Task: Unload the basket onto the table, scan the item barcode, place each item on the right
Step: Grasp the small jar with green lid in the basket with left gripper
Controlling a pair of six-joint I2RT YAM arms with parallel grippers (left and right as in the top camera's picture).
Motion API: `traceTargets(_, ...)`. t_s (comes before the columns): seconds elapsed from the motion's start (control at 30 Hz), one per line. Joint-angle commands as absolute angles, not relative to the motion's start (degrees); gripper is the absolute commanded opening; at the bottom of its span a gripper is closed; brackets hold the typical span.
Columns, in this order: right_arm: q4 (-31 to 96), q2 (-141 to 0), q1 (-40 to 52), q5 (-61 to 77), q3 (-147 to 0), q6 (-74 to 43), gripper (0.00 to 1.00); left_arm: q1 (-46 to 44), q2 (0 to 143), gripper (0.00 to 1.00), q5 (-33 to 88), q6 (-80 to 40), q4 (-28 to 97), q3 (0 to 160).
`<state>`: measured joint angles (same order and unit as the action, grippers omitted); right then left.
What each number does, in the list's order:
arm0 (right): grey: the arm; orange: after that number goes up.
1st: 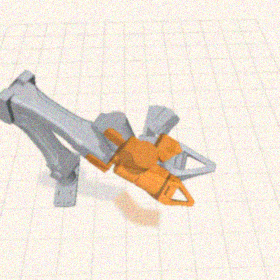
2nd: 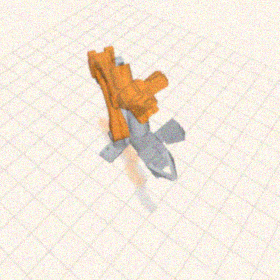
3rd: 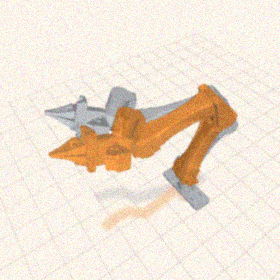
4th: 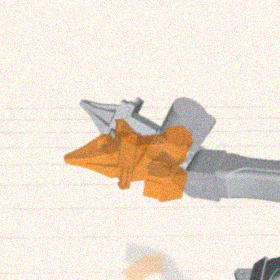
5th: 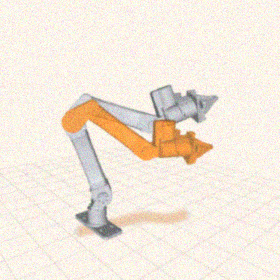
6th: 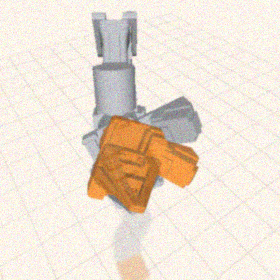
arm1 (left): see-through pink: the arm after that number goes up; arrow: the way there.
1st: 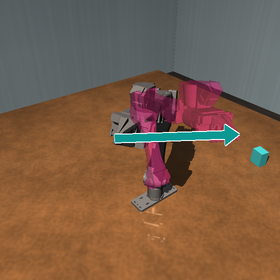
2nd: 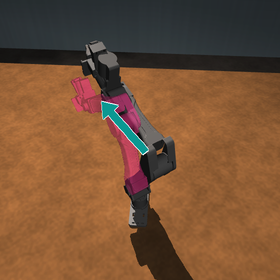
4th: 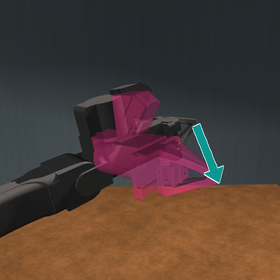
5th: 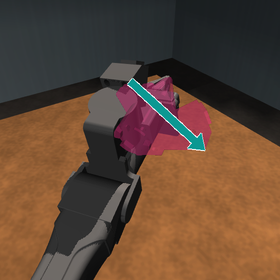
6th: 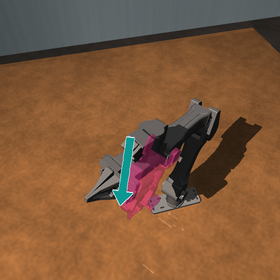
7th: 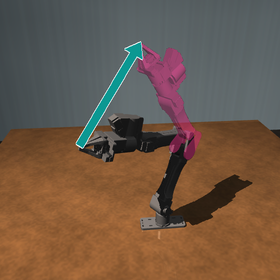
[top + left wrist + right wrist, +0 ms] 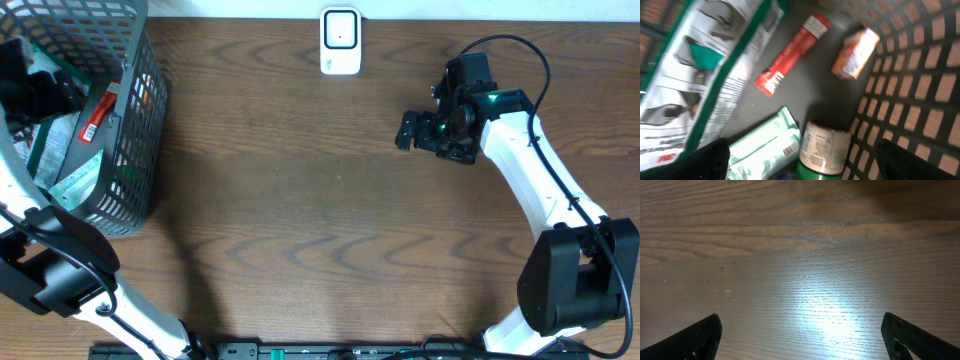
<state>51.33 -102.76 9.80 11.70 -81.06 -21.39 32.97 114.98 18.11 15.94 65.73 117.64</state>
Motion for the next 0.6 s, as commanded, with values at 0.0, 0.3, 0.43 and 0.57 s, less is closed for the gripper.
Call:
traceTargets(0.0,51.2,-103.0,9.2,10.6,-82.0,-18.0,0.99,31.1,115.1,0.95,19.0,20.1,67.3,117.2)
traceTargets(0.3,53.2,-103.0,7.2,10.6,-82.0,-17.7,0.99,29.1,115.8,0.95,16.9,20.5,67.9,112.8)
traceTargets(0.43,53.1,-103.0,7.2,10.6,-82.0,-17.3,0.99,29.1,115.8,0.96,15.1,20.5,67.0,109.5)
traceTargets(0.57,52.9,-103.0,7.2,10.6,-82.0,-16.1,0.99,29.1,115.8,0.96,14.1,20.6,64.9,106.1)
